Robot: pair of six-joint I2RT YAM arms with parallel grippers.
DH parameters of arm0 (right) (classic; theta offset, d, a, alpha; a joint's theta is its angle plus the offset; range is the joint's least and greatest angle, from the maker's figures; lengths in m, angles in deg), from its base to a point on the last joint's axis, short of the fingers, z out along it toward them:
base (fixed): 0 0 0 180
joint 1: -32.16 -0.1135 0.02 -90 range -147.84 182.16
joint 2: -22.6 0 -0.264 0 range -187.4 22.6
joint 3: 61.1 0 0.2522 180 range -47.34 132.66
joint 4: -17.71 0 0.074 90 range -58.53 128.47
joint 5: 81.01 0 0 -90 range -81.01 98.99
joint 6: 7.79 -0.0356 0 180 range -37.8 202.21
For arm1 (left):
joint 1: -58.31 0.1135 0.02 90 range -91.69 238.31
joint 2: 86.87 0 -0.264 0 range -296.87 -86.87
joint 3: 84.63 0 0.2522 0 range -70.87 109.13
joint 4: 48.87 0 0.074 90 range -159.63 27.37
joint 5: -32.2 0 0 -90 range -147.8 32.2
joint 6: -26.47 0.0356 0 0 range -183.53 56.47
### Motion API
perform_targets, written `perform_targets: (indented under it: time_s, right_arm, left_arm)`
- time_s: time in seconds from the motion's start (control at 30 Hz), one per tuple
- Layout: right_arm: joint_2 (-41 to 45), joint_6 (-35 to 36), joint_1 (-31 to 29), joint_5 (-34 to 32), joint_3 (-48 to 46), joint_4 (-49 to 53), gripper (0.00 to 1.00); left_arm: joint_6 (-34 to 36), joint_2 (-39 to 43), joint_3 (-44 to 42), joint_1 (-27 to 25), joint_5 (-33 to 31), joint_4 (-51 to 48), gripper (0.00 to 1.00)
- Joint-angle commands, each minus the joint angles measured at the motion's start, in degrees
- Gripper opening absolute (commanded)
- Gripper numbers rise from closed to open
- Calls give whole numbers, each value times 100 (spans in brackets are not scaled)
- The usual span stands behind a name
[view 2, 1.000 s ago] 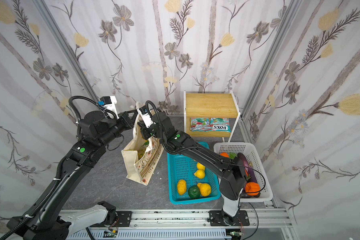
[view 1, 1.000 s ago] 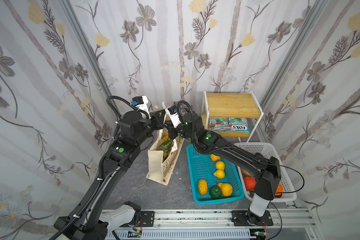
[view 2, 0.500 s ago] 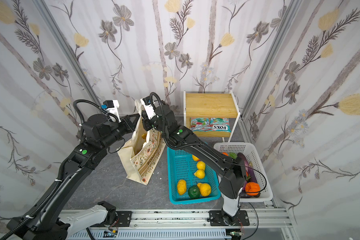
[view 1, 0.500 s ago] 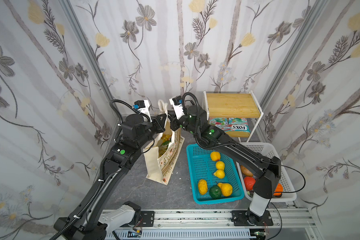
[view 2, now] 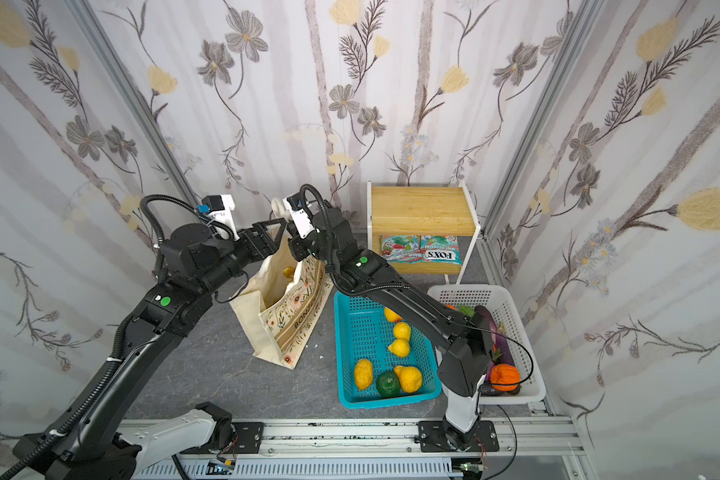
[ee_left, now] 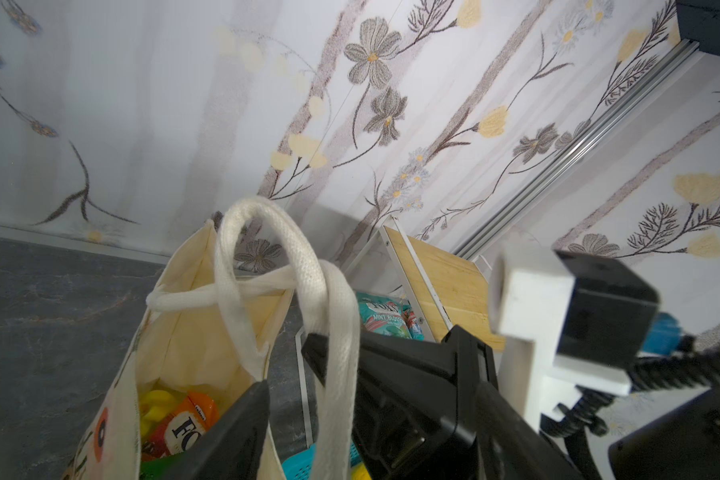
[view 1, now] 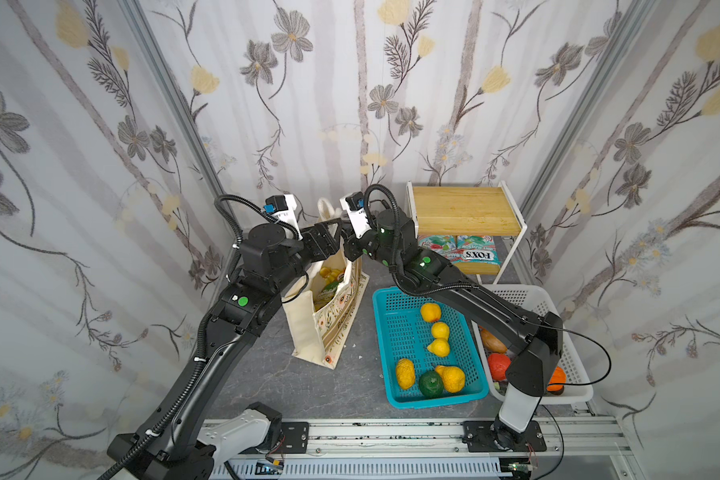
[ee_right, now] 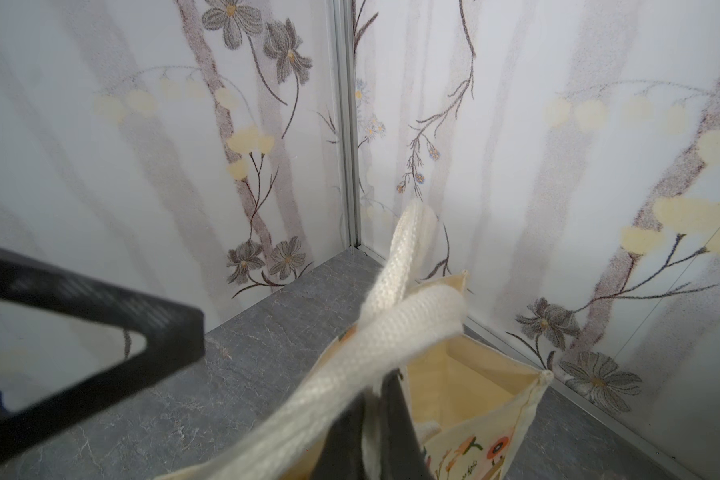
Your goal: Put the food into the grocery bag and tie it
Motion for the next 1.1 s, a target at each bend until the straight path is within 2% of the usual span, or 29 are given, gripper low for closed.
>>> perform_targets:
  time_s: [0.0, 0.03, 0.13, 0.2, 0.3, 0.4, 0.53, 0.63, 0.73, 0.93, 1.0, 1.07]
  right_arm:
    - [173, 65, -16, 78, -234, -360, 0]
    - [219, 65, -25, 97, -311, -389, 0]
    - [386, 71, -51, 129, -643, -632, 0]
    - [444, 68, -60, 144, -731, -699, 0]
    - [504, 56, -69, 170, -790, -720, 0]
    - [634, 66, -103, 339, -977, -844, 0]
    - [892, 237, -213, 462, -1405, -1127, 0]
    - [1032, 223, -232, 514, -1637, -1285, 0]
    - [1087, 217, -245, 570, -1774, -1340, 0]
    - [1284, 176, -249, 771, -2122, -1588, 0]
    - [1327, 151, -246, 860, -2183, -1622, 0]
    - [1350, 135, -232, 981, -2194, -1608, 0]
  left_arm:
    - [-333, 46, 218, 12, -669, 172, 94]
    - [-519, 46, 248, 12, -812, 176, 99]
    - [-1555, -24, 217, 12, -1047, 237, 100]
    - [-2405, -171, 222, 38, -818, 233, 100]
    - [-3131, -483, 361, 47, -372, 233, 100]
    - [-3594, -743, 485, 56, -214, 237, 100]
    - [-3886, -920, 462, 54, -335, 233, 100]
    - [-4031, -1025, 332, 64, -364, 242, 93]
    - [-4001, -1173, 339, 64, -362, 242, 78]
    - [-3904, -1270, 339, 91, -674, 242, 17]
    - [-3882, -1313, 338, 91, -637, 242, 0]
    - [-3844, -1320, 339, 93, -592, 251, 0]
